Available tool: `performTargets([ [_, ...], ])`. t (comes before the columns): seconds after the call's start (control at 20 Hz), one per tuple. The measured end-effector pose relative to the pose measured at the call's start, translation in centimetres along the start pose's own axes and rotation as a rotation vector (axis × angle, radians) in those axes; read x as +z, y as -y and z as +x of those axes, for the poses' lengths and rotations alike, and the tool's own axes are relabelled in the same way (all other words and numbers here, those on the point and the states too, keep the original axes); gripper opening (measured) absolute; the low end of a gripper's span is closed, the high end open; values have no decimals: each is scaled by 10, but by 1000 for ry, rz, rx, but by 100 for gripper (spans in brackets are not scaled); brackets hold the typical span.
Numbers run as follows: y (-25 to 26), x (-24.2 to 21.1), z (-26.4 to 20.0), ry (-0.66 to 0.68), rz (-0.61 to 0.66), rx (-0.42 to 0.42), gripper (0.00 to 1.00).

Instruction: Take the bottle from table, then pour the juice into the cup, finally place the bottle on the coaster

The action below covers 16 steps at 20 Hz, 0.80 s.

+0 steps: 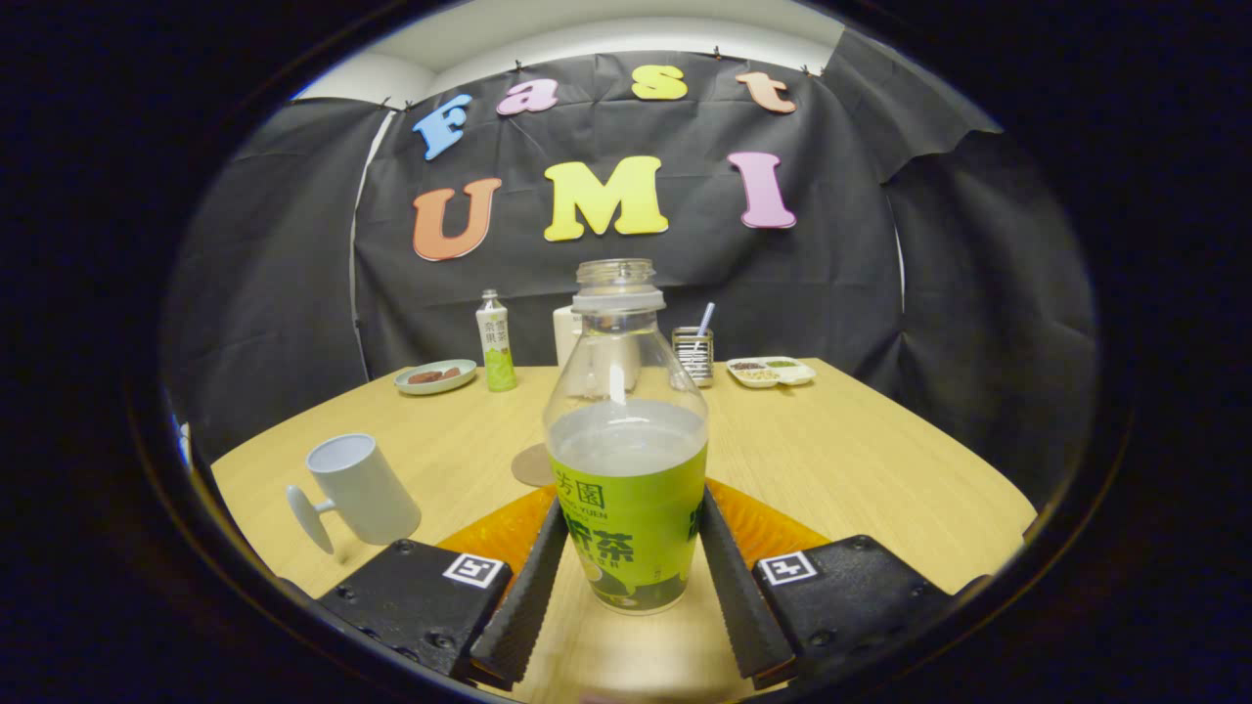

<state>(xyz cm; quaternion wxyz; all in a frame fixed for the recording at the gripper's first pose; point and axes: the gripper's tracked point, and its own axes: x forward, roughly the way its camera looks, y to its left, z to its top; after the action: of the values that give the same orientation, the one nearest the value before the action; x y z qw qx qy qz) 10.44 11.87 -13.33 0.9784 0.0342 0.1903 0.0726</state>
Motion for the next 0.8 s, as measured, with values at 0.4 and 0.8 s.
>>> performTargets([
  [0.4, 0, 27, -2, 25, -252, -50, 76],
  [0.8, 1, 58, 6, 17, -628, -138, 75],
])
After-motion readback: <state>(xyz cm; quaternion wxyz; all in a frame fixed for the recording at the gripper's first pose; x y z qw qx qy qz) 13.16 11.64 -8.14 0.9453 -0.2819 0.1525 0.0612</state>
